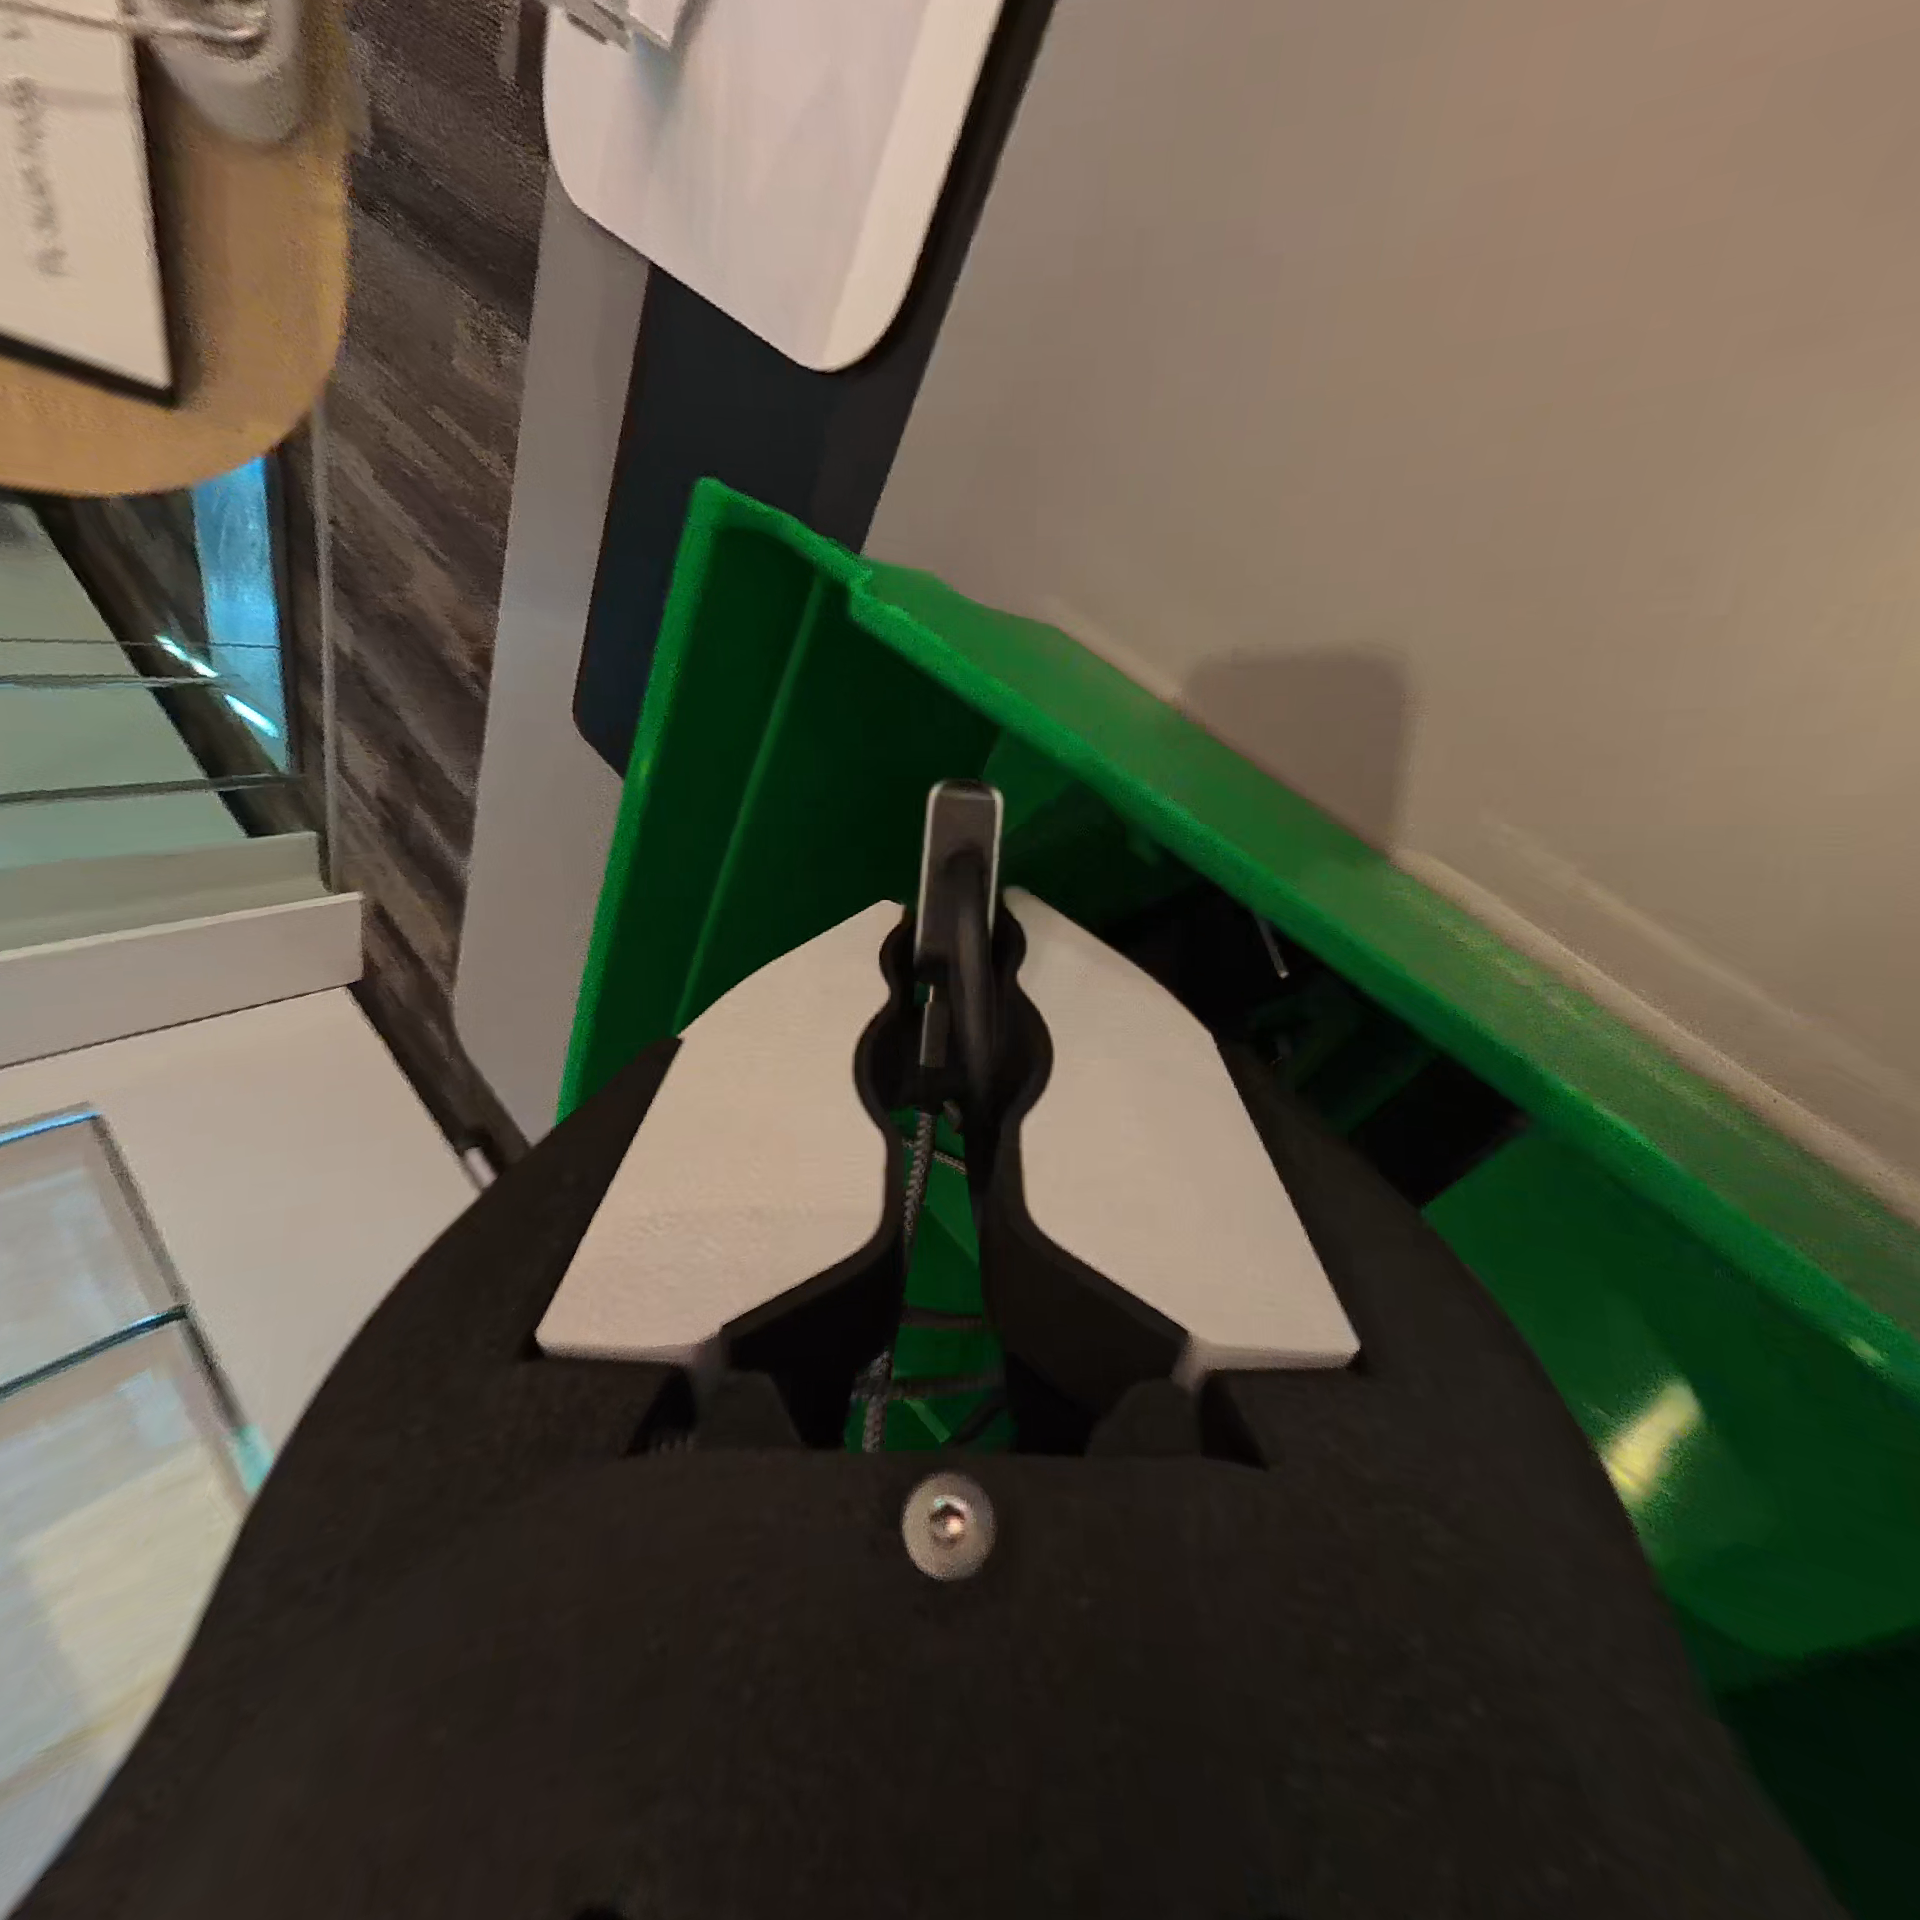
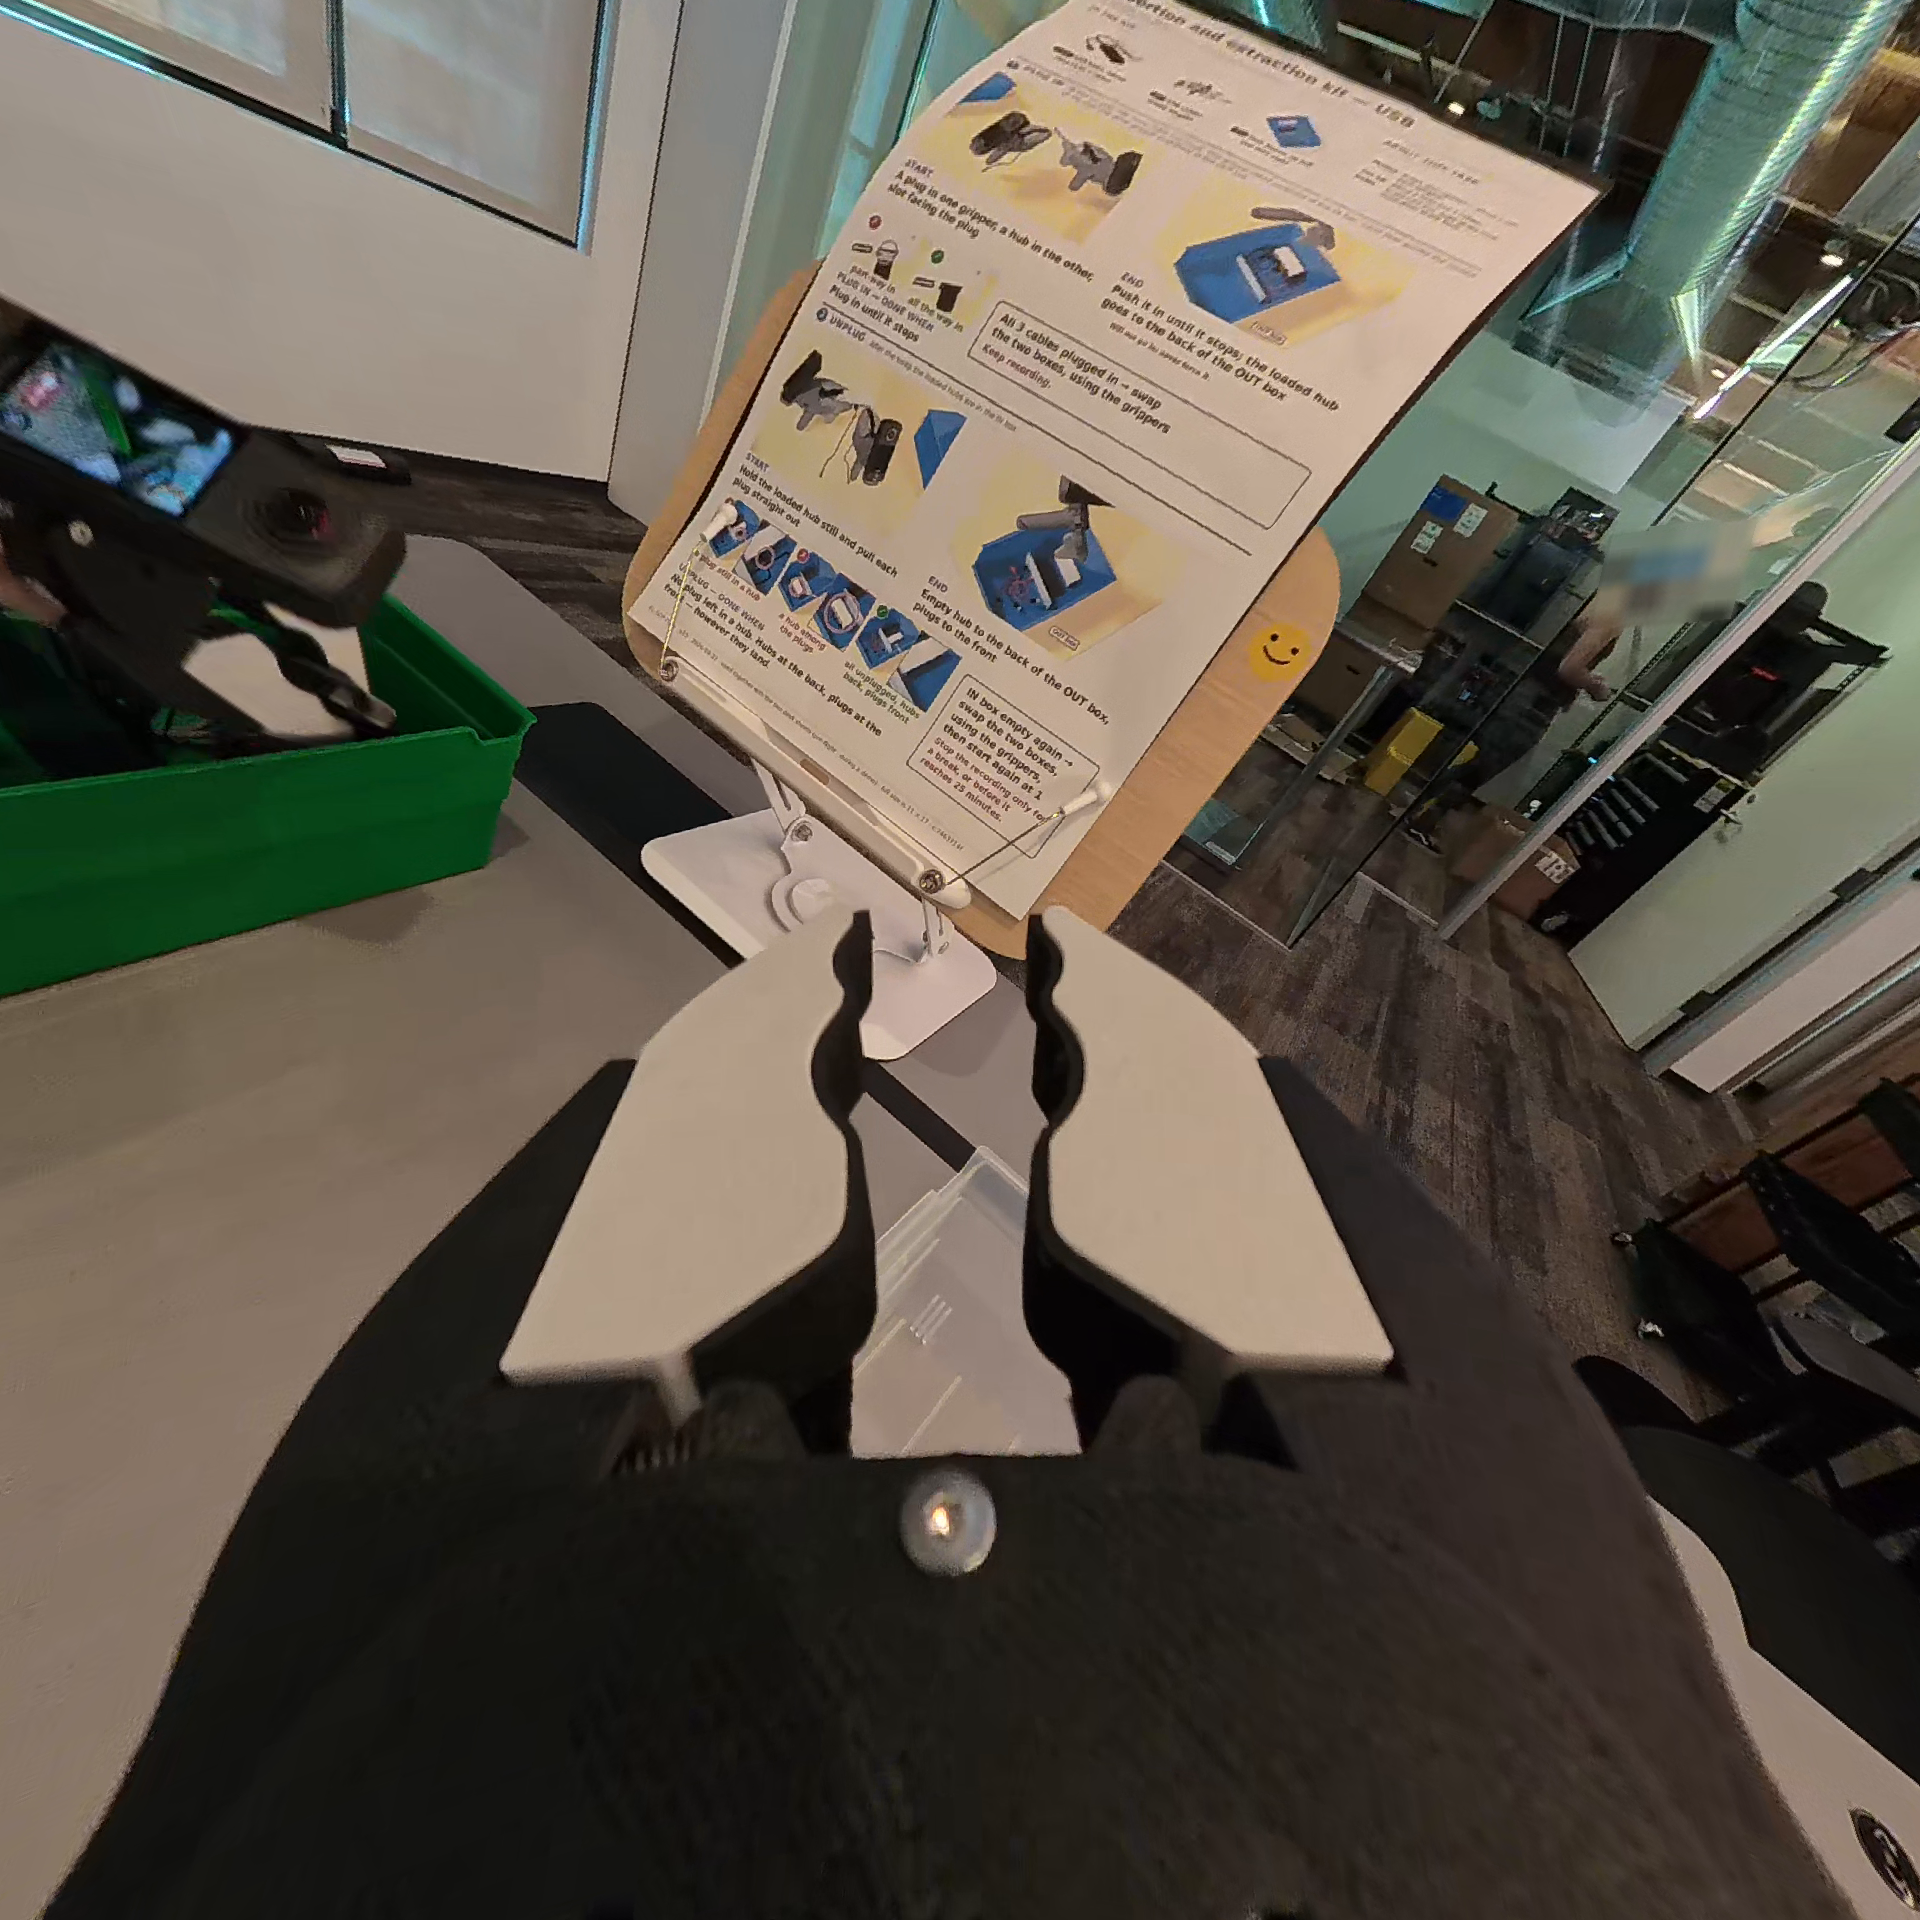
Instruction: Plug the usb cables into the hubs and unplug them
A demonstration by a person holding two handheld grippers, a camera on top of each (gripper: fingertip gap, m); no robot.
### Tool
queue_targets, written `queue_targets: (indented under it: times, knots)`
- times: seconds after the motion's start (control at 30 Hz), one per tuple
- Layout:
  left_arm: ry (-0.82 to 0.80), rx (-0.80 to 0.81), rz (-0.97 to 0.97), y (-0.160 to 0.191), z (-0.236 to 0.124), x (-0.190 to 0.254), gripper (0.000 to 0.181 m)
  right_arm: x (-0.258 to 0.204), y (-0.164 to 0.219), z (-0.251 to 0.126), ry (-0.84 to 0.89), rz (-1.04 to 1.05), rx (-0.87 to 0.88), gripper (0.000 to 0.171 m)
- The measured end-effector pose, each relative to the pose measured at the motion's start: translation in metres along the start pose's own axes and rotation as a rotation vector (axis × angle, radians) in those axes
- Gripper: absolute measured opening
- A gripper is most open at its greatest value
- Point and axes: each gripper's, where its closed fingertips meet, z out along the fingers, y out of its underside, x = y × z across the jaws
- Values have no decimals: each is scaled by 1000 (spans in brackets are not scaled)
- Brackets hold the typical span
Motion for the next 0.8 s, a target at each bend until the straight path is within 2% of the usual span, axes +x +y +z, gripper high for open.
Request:
queue_targets:
  times: [0.03, 0.23, 0.33, 0.4, 0.5, 0.6, 0.7, 0.8]
  knots:
    - [17, 18, -36, -1, -5, -2, 11, 0, 1, 1, 0, -2, -3, 29]
    - [-84, 155, -205, -1, -60, -40, 11, -6, 4, 6, -20, 5, -12, 28]
    - [-152, 274, -303, -4, -108, -57, 11, -20, 3, 14, -58, -6, -15, 28]
    - [-145, 423, -362, -17, -147, -57, 11, -36, 0, 22, -94, -34, -9, 28]
    - [-8, 754, -451, -51, -214, -41, 11, -65, -12, 34, -131, -88, 36, 30]
    - [206, 1003, -488, -80, -270, -13, 11, -99, -37, 41, -144, -132, 179, 45]
    - [419, 1122, -485, -103, -299, 18, 11, -122, -58, 43, -69, -213, 296, 57]
    - [608, 1158, -496, -120, -308, 40, 11, -138, -69, 39, 14, -366, 368, 63]
